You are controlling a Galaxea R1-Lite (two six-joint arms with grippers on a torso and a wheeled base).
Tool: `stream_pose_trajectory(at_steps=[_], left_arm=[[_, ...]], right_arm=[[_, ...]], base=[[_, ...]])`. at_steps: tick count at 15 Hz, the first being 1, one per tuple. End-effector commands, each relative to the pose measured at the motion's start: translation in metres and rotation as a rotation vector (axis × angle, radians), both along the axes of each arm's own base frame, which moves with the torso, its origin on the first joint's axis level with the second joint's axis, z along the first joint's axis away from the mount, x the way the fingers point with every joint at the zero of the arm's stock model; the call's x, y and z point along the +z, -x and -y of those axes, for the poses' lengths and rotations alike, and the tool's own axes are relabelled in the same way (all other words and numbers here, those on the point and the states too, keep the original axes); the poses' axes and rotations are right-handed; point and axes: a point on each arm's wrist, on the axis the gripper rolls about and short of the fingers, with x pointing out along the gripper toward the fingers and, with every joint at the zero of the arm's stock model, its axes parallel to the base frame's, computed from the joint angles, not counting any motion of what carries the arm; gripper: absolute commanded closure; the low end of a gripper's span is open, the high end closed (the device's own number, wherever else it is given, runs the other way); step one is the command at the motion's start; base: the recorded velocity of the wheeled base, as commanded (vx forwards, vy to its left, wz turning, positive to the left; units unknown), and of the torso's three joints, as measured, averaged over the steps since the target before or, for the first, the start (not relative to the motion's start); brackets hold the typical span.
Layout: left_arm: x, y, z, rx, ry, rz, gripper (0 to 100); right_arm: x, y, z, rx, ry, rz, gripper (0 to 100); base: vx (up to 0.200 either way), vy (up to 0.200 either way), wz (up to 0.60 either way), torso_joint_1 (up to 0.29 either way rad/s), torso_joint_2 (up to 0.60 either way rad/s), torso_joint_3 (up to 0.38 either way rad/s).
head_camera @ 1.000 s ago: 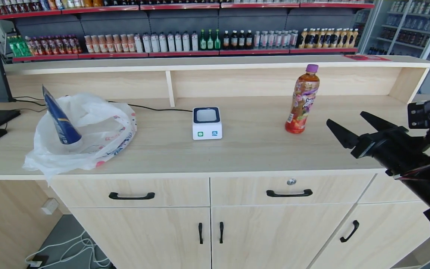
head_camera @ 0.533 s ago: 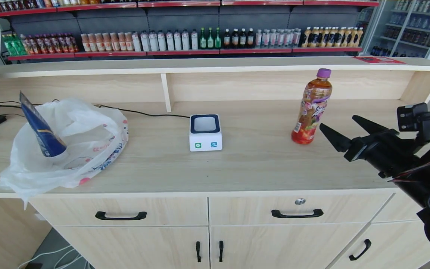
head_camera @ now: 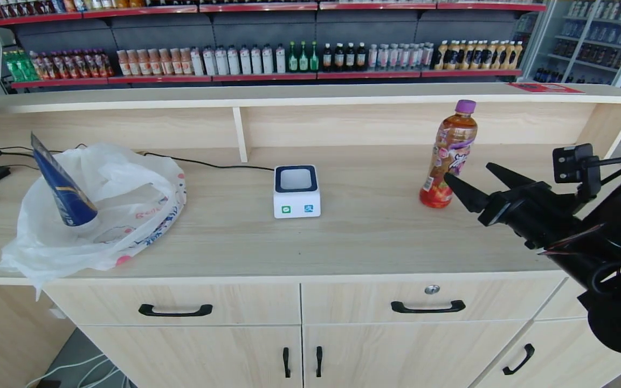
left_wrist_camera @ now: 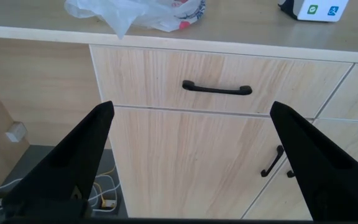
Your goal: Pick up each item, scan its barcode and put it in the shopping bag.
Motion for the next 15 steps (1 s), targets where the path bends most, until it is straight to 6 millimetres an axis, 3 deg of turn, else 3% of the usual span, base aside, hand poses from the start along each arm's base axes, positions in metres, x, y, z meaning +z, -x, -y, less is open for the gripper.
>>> stream_pose_trajectory(at_steps=[1, 7, 15], left_arm=[[0.0, 0.0, 0.0, 0.0, 0.0, 0.001, 0], [0.0, 0.0, 0.0, 0.0, -0.001, 0.002, 0], [0.0, 0.0, 0.0, 0.0, -0.004, 0.004, 0]], right_arm=[[-0.01, -0.02, -0.004, 0.007, 0.0, -0.01, 0], [-0.03, -0.047, -0.004, -0.001, -0.018, -0.047, 0], [-0.041, -0.077, 0.003, -0.063, -0.012, -0.024, 0]], base=[[0.0, 0.0, 0.0, 0.0, 0.0, 0.0], [0.0, 0.0, 0.0, 0.0, 0.0, 0.0], [0.0, 0.0, 0.0, 0.0, 0.0, 0.0]])
